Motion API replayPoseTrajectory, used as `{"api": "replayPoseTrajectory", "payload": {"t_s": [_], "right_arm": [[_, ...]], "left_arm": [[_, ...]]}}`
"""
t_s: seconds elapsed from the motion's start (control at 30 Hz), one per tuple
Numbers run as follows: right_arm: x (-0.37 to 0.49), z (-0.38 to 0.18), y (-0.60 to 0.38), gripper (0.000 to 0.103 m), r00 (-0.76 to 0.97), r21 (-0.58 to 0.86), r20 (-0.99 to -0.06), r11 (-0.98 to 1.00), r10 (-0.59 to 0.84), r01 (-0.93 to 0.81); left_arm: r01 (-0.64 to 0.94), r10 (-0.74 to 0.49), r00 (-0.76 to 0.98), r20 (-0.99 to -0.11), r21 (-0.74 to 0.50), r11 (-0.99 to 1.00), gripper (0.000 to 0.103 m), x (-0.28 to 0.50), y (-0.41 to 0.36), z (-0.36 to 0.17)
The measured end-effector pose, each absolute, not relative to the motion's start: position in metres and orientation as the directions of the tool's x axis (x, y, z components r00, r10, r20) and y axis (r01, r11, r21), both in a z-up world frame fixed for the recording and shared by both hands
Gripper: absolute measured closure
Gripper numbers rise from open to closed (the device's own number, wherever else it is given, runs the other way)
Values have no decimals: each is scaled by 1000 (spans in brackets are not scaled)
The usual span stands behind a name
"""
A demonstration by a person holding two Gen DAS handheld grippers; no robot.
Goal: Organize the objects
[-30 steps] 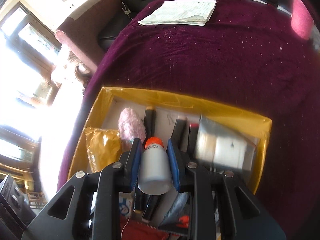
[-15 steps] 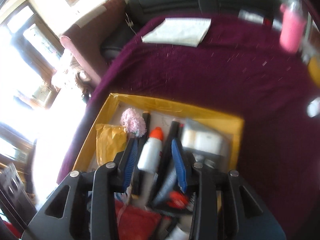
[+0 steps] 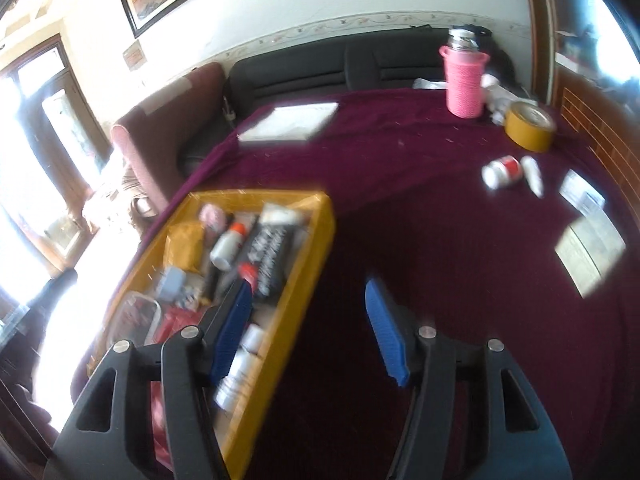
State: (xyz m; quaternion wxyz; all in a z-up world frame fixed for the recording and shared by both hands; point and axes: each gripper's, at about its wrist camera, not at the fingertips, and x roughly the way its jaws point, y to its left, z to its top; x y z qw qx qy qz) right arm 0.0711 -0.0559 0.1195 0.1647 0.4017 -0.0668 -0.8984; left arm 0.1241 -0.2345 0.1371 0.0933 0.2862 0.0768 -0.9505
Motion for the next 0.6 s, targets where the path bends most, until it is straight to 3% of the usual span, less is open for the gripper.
{"api": "replayPoseTrajectory", "payload": {"t_s": [0.6], "right_arm": [[92,98,24,45,-643,344,-682,-929,-349,140]], "left_arm": [[87,-100,-800,-591,51,-995,29,122,-138,140]]}}
